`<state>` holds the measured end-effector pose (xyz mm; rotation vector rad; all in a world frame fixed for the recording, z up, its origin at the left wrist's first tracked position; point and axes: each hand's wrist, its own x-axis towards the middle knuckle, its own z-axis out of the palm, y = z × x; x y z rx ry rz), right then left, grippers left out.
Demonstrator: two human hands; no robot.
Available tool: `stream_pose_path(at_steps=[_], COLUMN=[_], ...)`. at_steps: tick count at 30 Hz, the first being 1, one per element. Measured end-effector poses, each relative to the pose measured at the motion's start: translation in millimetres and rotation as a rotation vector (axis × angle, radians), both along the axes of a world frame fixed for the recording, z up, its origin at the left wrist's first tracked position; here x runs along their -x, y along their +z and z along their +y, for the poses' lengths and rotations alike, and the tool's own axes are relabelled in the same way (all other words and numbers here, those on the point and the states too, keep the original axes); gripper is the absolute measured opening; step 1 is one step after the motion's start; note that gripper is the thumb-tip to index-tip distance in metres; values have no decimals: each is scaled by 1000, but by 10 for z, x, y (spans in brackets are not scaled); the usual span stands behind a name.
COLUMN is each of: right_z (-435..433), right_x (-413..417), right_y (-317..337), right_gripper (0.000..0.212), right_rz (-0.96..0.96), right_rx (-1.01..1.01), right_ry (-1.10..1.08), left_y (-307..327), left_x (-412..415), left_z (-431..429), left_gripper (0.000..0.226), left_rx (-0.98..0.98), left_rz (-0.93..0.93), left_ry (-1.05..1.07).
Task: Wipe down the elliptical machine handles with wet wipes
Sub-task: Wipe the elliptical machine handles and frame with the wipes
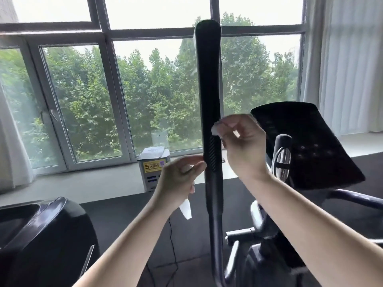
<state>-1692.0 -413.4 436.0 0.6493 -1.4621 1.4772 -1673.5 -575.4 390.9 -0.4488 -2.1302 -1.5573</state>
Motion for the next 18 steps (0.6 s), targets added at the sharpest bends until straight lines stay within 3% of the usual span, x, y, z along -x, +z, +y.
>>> stream_pose_path(at_steps=[5, 12, 18], right_z=[18, 38, -9], right_x=[3, -279, -150], right_y=[-35, -1414, -808], right_gripper=[8, 19, 7], right_rz=[62, -28, 12], right_rx=[-88, -251, -227], right_ry=[-88, -153, -226], left_y=[-110, -459, -604], left_x=[-13, -38, -30], left_z=[-11, -67, -98], left_gripper=[15, 25, 20], left_rx=[-20, -25, -65], left_rz=[-9, -25, -66], left_ry=[-8, -82, -114])
